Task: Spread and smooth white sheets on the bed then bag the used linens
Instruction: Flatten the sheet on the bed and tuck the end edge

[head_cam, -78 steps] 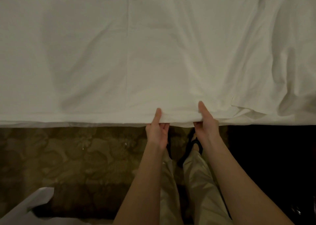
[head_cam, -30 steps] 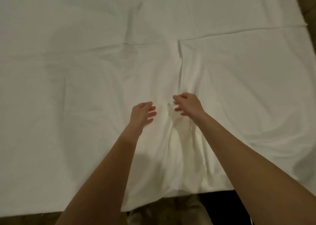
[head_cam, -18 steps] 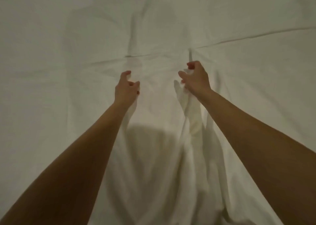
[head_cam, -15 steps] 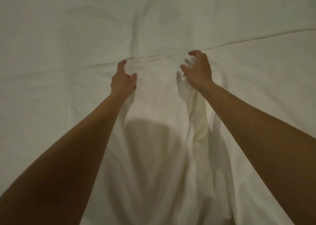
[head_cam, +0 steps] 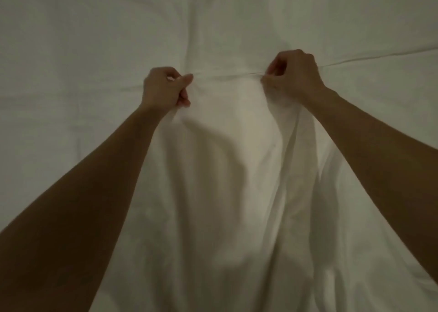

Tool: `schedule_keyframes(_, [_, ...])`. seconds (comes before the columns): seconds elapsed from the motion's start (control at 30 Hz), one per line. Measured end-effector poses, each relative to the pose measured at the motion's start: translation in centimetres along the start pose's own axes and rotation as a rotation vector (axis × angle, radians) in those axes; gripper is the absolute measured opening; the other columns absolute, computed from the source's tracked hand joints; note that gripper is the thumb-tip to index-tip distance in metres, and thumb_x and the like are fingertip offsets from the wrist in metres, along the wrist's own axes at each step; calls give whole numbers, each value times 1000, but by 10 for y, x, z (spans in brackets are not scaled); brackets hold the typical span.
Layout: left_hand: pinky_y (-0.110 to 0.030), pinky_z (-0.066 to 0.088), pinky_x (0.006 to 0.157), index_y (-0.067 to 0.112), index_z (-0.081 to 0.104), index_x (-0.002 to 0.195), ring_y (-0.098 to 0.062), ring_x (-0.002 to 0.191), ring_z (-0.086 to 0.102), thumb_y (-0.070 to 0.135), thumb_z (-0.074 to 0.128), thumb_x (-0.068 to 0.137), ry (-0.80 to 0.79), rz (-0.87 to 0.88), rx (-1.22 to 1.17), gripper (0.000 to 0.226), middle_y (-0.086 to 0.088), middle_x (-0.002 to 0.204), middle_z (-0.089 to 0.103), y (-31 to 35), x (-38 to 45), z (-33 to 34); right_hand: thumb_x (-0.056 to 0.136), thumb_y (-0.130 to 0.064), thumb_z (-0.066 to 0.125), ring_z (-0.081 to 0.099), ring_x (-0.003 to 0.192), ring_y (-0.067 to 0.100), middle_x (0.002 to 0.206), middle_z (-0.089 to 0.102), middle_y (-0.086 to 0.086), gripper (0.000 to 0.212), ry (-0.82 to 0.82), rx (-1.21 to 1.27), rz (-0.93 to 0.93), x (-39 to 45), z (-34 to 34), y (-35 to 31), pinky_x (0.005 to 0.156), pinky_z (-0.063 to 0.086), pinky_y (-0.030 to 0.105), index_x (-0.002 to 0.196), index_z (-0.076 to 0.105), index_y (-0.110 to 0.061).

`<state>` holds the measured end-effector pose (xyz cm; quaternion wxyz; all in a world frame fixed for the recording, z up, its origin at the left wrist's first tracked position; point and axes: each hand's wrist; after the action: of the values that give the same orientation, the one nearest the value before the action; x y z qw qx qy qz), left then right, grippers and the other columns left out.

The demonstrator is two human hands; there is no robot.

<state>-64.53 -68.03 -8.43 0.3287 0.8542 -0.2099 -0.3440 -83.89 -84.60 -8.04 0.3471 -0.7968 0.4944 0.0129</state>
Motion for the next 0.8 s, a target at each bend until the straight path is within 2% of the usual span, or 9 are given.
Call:
schedule_keyframes(0.13, [-17,45,44,13,51,69,-6,40,58,20,65,92,81,40,-60,28,3,48,60,4,-3,7,83,-14,64,65,98,25,102,71,10,19,-55,-100,-65,1,3,-7,90,51,33,98,74,-8])
schedule_keyframes(0.27, [-17,46,50,9,56,91,-2,43,56,14,62,91,206,-49,-82,8,-4,68,63,4,-6,27,85,-20,68,65,98,25,103,71,10,19,55,-78,-110,12,0,-8,92,50,36,99,74,-9])
schedule_keyframes(0.37, [-29,54,68,19,44,102,-14,65,62,23,63,86,256,-17,-83,25,3,76,60,10,-26,43,83,-17,65,64,101,21,107,70,6,23,40,-76,-74,9,-1,-1,90,49,29,105,71,-14])
schedule_keyframes(0.4, [-32,55,69,20,43,103,-17,68,63,25,65,85,227,10,-120,29,5,77,58,13,-39,50,82,-18,65,63,103,19,109,69,4,27,33,-50,-68,5,-2,1,89,47,27,109,68,-15])
schedule_keyframes(0.43, [-32,53,64,20,44,102,-17,65,62,25,66,86,168,20,-178,28,5,78,58,15,-55,58,82,-20,67,62,104,18,110,69,3,31,15,-10,-72,-1,-5,2,89,46,26,113,66,-15])
schedule_keyframes(0.53, [-21,46,48,16,54,93,-7,51,60,13,60,93,-170,-108,-325,7,-1,76,63,22,-114,90,85,-25,68,62,104,16,112,67,3,35,-39,105,-114,-27,-16,12,92,46,26,118,63,-15])
schedule_keyframes(0.63, [-19,50,54,15,60,89,-7,58,65,9,53,96,-504,-211,-331,12,-5,79,67,26,-168,116,89,-29,66,61,105,12,112,68,2,33,-21,176,-100,-65,-27,35,92,44,21,118,64,-14])
schedule_keyframes(0.73, [-22,53,63,14,61,93,-12,71,66,16,55,96,-601,-224,-221,7,-3,85,67,26,-202,126,91,-27,64,62,103,12,111,69,0,29,-3,238,-36,-109,-32,58,94,46,24,117,66,-15])
schedule_keyframes(0.8, [-25,51,65,14,59,96,-15,72,66,19,56,96,-616,-235,-160,6,-3,85,66,26,-220,127,92,-27,62,63,100,10,110,69,-1,26,-7,270,8,-142,-32,73,91,46,21,115,67,-16])
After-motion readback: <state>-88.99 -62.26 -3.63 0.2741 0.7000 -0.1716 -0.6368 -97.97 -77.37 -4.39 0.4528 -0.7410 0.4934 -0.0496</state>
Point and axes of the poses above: each hand's wrist, its own x-axis towards the middle knuckle, its own z-axis out of the palm, y = z × x
